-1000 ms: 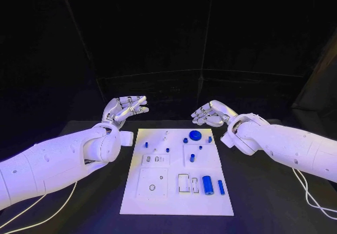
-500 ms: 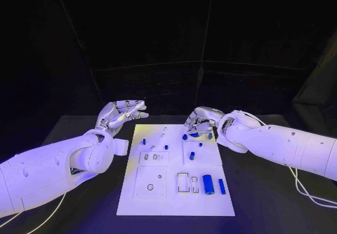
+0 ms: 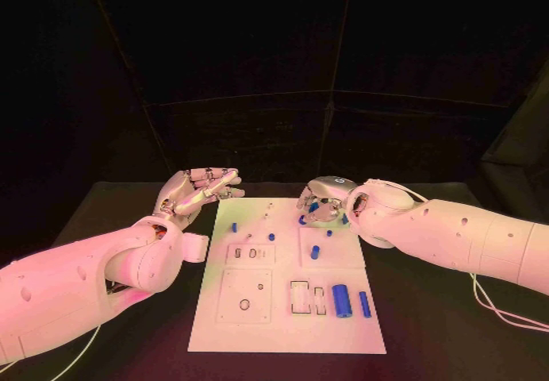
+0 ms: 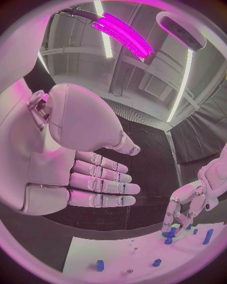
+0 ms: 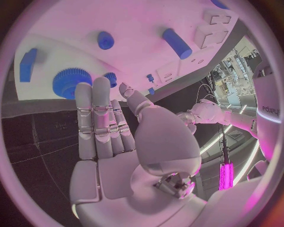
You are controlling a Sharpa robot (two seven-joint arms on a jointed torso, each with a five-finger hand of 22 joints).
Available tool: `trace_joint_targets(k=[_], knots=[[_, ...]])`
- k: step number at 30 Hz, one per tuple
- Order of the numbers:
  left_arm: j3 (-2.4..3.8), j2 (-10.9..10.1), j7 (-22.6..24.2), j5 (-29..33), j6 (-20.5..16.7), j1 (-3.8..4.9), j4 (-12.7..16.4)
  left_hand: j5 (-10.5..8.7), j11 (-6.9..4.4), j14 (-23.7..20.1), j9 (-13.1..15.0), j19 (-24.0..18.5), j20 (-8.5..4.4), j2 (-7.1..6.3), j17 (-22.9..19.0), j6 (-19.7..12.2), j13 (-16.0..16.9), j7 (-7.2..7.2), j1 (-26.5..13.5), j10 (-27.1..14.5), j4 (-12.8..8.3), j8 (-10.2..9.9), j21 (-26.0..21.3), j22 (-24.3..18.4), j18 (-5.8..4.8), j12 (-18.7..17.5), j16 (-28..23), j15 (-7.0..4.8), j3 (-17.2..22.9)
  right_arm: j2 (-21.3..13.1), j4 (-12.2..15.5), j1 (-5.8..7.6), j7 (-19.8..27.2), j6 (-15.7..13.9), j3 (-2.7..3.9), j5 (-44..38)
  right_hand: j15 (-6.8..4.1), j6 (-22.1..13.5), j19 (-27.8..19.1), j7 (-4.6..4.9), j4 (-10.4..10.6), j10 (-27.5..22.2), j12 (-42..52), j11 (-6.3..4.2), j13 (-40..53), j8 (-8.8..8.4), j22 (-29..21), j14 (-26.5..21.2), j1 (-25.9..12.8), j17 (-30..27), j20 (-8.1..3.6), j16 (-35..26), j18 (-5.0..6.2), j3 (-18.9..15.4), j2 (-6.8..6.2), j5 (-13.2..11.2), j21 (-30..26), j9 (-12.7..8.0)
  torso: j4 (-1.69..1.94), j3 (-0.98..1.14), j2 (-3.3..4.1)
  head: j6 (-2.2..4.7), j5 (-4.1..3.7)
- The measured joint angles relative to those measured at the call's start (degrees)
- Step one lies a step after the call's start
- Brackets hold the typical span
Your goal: Assemble the parts on the task board
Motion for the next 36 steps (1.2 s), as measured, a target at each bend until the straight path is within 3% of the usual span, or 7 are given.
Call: trace_joint_targets(k=[3,9,10,23,27,29,36], knots=[[0.02,-0.05,-0.08,-0.03,0.08,0.06,0.02,0.0,0.0,0.0,0.0,0.0,0.0,0.0,0.0,0.0,0.0,0.0,0.0,0.0,0.0,0.0,0.0,0.0,0.0,0.0,0.0,0.0,0.0,0.16,-0.02,0.08,-0.41,0.54,0.0,-0.58,0.0,0.0,1.07,0.0,0.17,0.0,0.0,0.0,0.0,0.0,3.57,0.0,0.0,3.18,-0.06,3.52,-0.97,0.17,0.0,-0.23,2.78,0.0,0.06,-0.02,0.2,-0.05,0.03],[0.02,-0.27,-0.32,-0.07,0.23,0.13,0.09,0.0,0.0,0.0,0.0,0.0,0.0,0.0,-0.01,0.0,0.0,0.0,0.0,0.0,-0.39,-0.21,0.0,-0.05,-0.01,0.0,0.0,0.0,0.07,0.35,-0.2,0.09,-1.25,1.98,0.0,-1.67,0.2,0.0,2.23,0.0,0.63,0.0,0.28,0.0,0.0,0.0,9.17,0.21,0.0,9.12,0.06,10.06,-1.08,0.63,0.0,-0.22,7.21,0.0,0.19,-0.07,0.55,-0.16,-0.12],[0.02,-0.29,-0.35,-0.08,0.26,0.15,0.09,0.0,0.0,0.0,0.0,0.0,0.0,0.0,0.0,0.0,0.0,0.0,0.0,0.0,-0.39,-0.21,0.0,-0.05,-0.01,0.0,0.0,0.0,0.07,0.4,-0.24,0.1,-1.38,2.21,0.0,-1.81,0.2,0.0,2.75,0.0,0.73,0.0,0.28,0.0,0.0,0.0,10.58,0.21,0.0,10.45,0.2,11.4,-1.84,0.89,0.0,-0.22,8.19,0.0,0.2,-0.07,0.59,-0.22,-0.14],[0.02,-0.6,-0.76,-0.14,0.52,0.26,0.15,0.0,0.0,0.0,0.01,-0.01,0.01,0.0,0.05,-0.01,0.01,0.0,0.0,0.0,-0.38,-0.21,-0.28,-0.09,-0.01,-0.24,-0.21,0.0,0.07,1.26,-1.03,0.23,-2.59,5.06,0.11,-3.36,0.2,0.88,5.07,-0.42,0.66,1.38,0.51,-0.52,-0.01,0.0,17.94,0.21,0.97,17.94,0.05,19.22,-2.72,4.25,0.98,-0.55,13.46,0.06,0.4,0.02,1.08,-0.6,-0.15],[0.01,-0.7,-0.86,-0.15,0.56,0.26,0.16,0.0,0.0,0.0,0.01,-0.01,0.01,0.0,0.05,-0.01,-0.04,0.0,0.0,0.0,-0.38,-0.21,-0.28,-0.09,-0.02,-0.24,-0.21,0.0,0.07,1.34,-1.05,0.34,-2.71,5.2,0.15,-3.62,0.2,1.96,6.19,-0.58,0.71,2.38,0.79,-0.65,-0.02,0.38,20.32,0.21,1.23,20.52,0.08,21.72,-2.72,5.8,1.24,-0.89,15.05,0.14,0.41,0.03,1.21,-0.7,-0.09],[0.01,-0.74,-0.91,-0.16,0.58,0.26,0.17,0.0,0.0,0.0,0.01,-0.01,0.01,0.0,0.05,-0.01,-0.04,0.0,0.0,0.0,-0.38,-0.21,-0.28,-0.09,-0.02,-0.24,-0.21,0.0,0.07,1.36,-1.05,0.35,-2.73,5.1,0.17,-3.73,0.2,2.64,6.99,-0.9,0.78,3.16,0.92,-0.87,0.03,0.39,22.15,0.21,1.61,22.34,-0.14,23.4,-3.62,6.9,1.61,-1.79,16.22,0.17,0.41,0.06,1.25,-0.75,-0.04],[0.01,-0.86,-1.03,-0.17,0.63,0.29,0.17,0.0,0.0,0.0,-0.04,-0.01,0.01,0.0,0.11,-0.01,-0.04,0.0,0.0,0.0,-0.38,-0.2,-0.28,-0.14,-0.02,-0.24,-0.21,0.0,0.07,1.07,-0.12,0.17,-2.62,2.97,0.02,-3.95,-0.6,5.78,10.31,-1.89,1.16,6.64,2.38,-2.09,0.71,1.37,28.99,0.16,2.06,27.13,-0.71,27.98,-4.52,10.11,2.05,-2.87,20.31,0.3,0.43,0.14,1.37,-1.03,0.01]])
